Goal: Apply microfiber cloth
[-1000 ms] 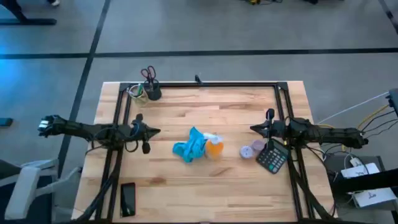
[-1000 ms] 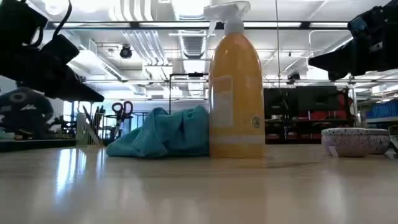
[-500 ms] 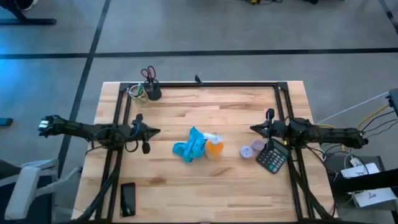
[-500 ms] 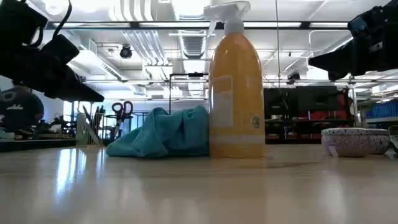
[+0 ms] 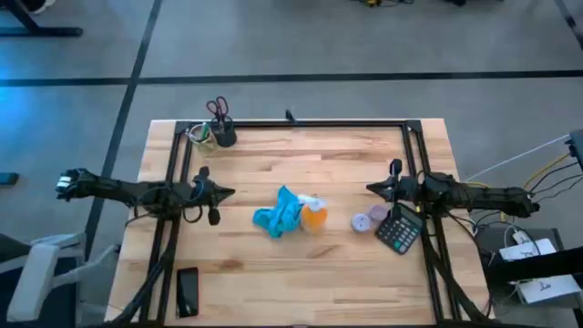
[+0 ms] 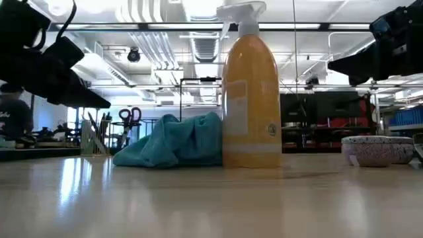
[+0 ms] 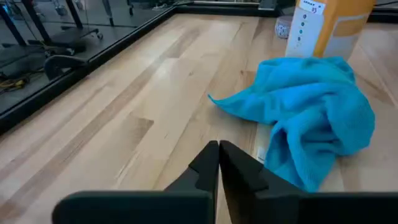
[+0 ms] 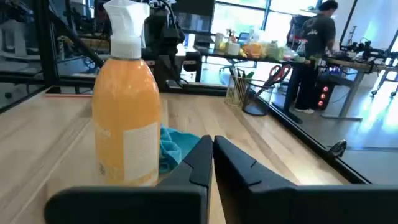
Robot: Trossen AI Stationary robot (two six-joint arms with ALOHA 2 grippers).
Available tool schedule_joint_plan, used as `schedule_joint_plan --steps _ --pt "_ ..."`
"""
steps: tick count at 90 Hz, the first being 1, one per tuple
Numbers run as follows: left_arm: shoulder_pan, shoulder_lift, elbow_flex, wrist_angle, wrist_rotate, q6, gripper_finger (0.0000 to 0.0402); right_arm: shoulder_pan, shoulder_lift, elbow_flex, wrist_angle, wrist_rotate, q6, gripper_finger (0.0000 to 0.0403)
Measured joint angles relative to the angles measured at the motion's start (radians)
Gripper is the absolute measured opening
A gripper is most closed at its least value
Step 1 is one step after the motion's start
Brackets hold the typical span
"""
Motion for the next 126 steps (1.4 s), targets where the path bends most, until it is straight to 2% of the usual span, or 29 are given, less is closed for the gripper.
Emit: schedule_joint_plan --steps 43,47,63,73,90,106,115,126 --pt "0.000 0.000 0.000 0.000 0.000 0.000 0.0000 0.000 0.000 0.000 0.001 0.000 0.008 0.0000" --pt "0.000 0.000 0.000 0.000 0.000 0.000 0.0000 0.000 0.000 0.000 0.006 0.000 0.060 0.0000" --pt "0.000 0.000 0.000 0.000 0.000 0.000 0.0000 0.001 0.000 -0.001 0.061 -0.001 0.443 0.0000" --pt "0.000 0.000 0.000 0.000 0.000 0.000 0.0000 0.001 0.000 -0.001 0.071 -0.001 0.537 0.0000" --pt "0.000 0.000 0.000 0.000 0.000 0.000 0.0000 0.001 0.000 -0.001 0.076 0.006 0.466 0.0000" --pt "0.000 0.000 0.000 0.000 0.000 0.000 0.0000 0.006 0.000 -0.001 0.086 -0.017 0.473 0.0000" --pt "0.000 0.000 0.000 0.000 0.000 0.000 0.0000 0.041 0.000 -0.001 0.101 -0.081 0.437 0.0000" --pt "0.000 0.000 0.000 0.000 0.000 0.000 0.0000 0.103 0.000 -0.001 0.105 -0.047 0.403 0.0000"
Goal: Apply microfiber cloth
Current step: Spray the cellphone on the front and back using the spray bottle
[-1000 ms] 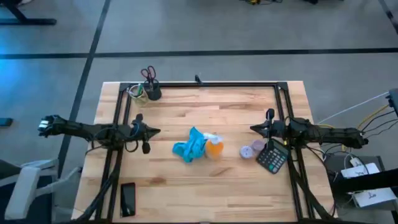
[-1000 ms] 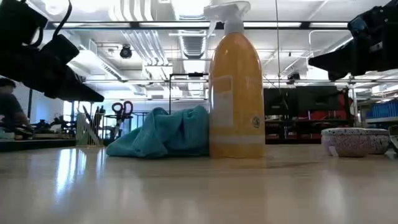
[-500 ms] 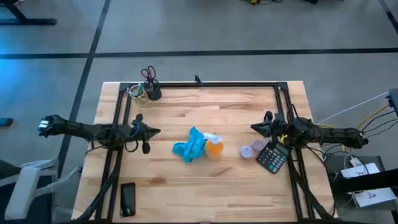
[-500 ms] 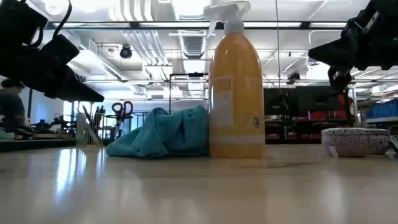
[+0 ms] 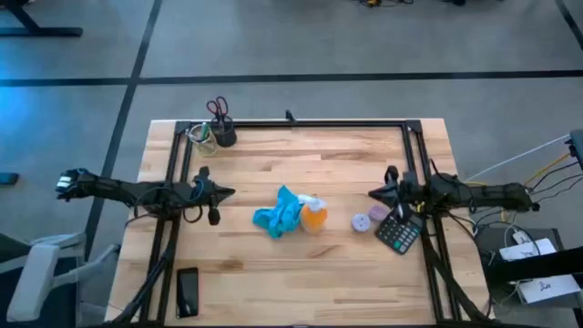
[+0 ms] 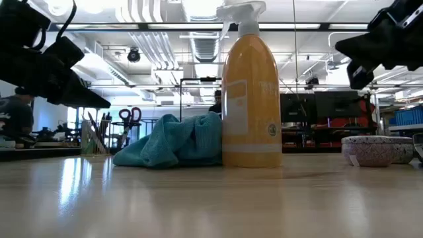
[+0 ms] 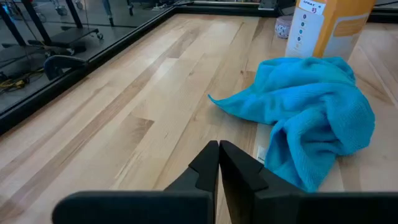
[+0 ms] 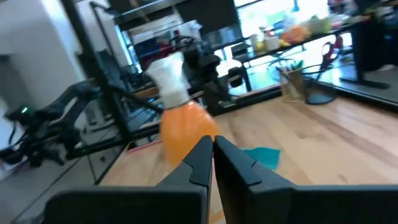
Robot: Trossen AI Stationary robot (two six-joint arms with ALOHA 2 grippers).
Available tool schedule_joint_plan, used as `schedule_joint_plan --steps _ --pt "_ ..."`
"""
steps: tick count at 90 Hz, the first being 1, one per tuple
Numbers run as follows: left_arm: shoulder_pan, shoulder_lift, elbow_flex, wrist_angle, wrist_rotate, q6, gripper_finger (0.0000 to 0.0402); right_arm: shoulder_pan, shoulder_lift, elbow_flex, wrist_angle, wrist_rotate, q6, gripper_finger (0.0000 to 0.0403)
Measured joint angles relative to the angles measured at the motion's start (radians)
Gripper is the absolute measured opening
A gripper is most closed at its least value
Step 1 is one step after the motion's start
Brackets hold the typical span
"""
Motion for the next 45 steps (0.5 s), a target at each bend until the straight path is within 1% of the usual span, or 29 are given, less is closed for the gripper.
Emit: schedule_joint_plan --steps 8,16,22,29,37,45 --pt "0.000 0.000 0.000 0.000 0.000 0.000 0.0000 0.045 0.000 -0.001 0.016 0.049 -0.016 0.0000" --pt "0.000 0.000 0.000 0.000 0.000 0.000 0.0000 0.082 0.000 -0.001 0.018 0.055 -0.022 0.0000" --pt "0.000 0.000 0.000 0.000 0.000 0.000 0.0000 0.112 0.000 -0.006 0.002 0.061 0.003 0.0000" --pt "0.000 0.000 0.000 0.000 0.000 0.000 0.0000 0.149 0.010 -0.006 -0.003 0.116 0.012 0.0000" --pt "0.000 0.000 0.000 0.000 0.000 0.000 0.0000 0.183 0.033 -0.006 0.041 0.187 0.011 0.0000" --pt "0.000 0.000 0.000 0.000 0.000 0.000 0.0000 0.206 0.070 -0.006 0.137 0.205 -0.013 0.0000"
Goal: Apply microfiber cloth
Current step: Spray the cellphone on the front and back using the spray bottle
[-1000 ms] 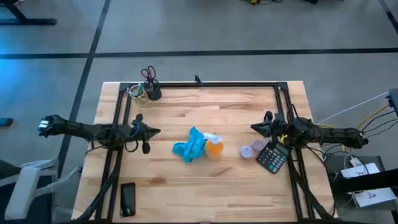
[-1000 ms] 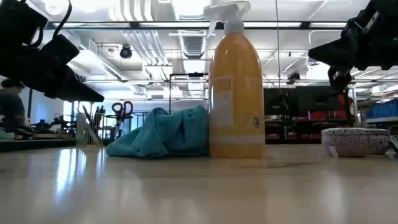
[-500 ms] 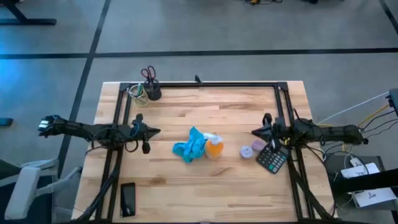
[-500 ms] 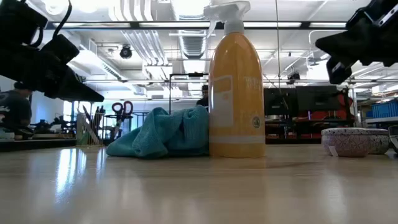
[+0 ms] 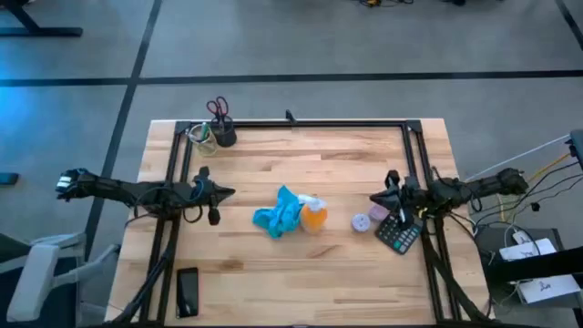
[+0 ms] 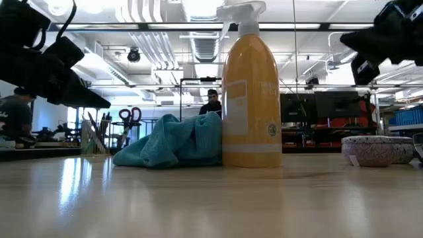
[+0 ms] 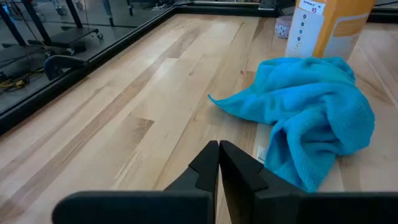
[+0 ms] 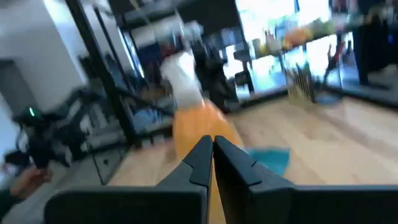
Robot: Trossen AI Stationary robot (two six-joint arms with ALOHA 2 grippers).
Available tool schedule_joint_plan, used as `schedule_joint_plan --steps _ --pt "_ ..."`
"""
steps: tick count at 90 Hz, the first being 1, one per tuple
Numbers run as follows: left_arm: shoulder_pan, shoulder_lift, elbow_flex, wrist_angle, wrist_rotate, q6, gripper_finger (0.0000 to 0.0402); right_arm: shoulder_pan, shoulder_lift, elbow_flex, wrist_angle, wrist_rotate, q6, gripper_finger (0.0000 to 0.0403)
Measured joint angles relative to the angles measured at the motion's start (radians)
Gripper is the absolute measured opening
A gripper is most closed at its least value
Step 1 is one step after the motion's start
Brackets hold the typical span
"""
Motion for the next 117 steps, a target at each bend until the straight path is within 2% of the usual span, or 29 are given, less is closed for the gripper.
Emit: schedule_joint_plan --steps 24,42,51,56,62,70,79,88,97,107,117 --pt "0.000 0.000 0.000 0.010 0.000 0.112 0.0000 0.007 0.192 0.000 0.167 0.003 -0.043 0.0000" --pt "0.001 0.000 -0.001 0.163 0.000 -0.048 0.0000 0.002 0.344 0.031 0.218 0.003 -0.091 0.0000" --pt "0.001 0.000 -0.001 0.259 0.007 -0.064 0.0000 0.002 0.389 0.045 0.219 0.022 -0.104 0.0000" --pt "0.001 0.000 -0.001 0.286 0.053 -0.060 0.0000 0.002 0.412 0.049 0.217 0.026 -0.086 0.0000" --pt "0.001 0.000 0.007 0.312 0.160 -0.060 0.0000 0.002 0.440 0.055 0.214 0.026 -0.059 0.0000" --pt "-0.025 0.011 0.058 0.323 0.315 -0.174 0.0000 0.004 0.477 0.065 0.215 0.019 -0.043 0.0000" --pt "-0.121 0.083 0.119 0.308 0.343 -0.214 0.0000 0.015 0.523 0.080 0.196 0.015 -0.042 0.0000" --pt "-0.243 0.194 0.211 0.207 0.325 -0.274 0.0000 0.021 0.567 0.106 0.181 0.015 -0.042 0.0000" --pt "-0.378 0.320 0.322 0.051 0.242 -0.409 0.0000 0.026 0.607 0.127 0.150 0.015 -0.042 0.0000" --pt "-0.505 0.468 0.448 -0.191 0.169 -0.638 0.0000 0.026 0.644 0.156 0.117 0.016 -0.043 0.0000" --pt "-0.599 0.597 0.553 -0.358 0.181 -0.901 0.0000 0.026 0.668 0.181 0.057 0.016 -0.022 0.0000"
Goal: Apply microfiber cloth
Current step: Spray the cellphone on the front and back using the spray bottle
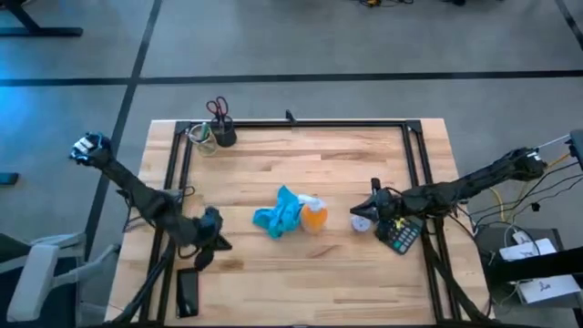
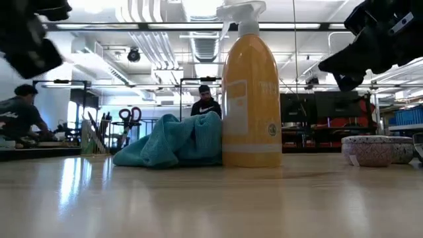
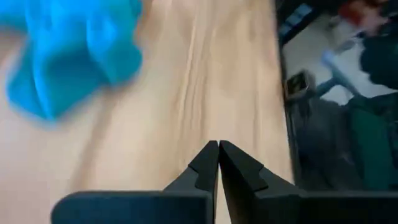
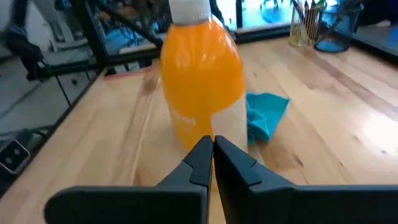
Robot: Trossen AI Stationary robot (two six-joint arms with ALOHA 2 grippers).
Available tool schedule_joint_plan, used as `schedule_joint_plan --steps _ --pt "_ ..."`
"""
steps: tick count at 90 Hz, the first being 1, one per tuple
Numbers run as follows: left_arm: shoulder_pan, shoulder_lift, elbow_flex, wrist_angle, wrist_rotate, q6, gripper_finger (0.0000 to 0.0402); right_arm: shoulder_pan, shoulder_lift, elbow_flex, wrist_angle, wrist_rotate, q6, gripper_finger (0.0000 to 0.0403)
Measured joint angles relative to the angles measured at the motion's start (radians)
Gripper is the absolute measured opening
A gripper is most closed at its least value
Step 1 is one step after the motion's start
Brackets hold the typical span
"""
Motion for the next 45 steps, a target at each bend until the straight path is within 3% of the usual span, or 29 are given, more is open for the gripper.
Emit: schedule_joint_plan --steps 14,45 --pt "-0.110 0.151 0.102 -0.077 0.024 -0.166 0.0000 0.000 0.011 0.033 -0.107 0.000 0.057 0.0000" --pt "-0.187 0.389 0.247 -0.082 -0.002 -0.208 0.0000 -0.003 0.040 0.045 -0.134 0.008 0.025 0.0000"
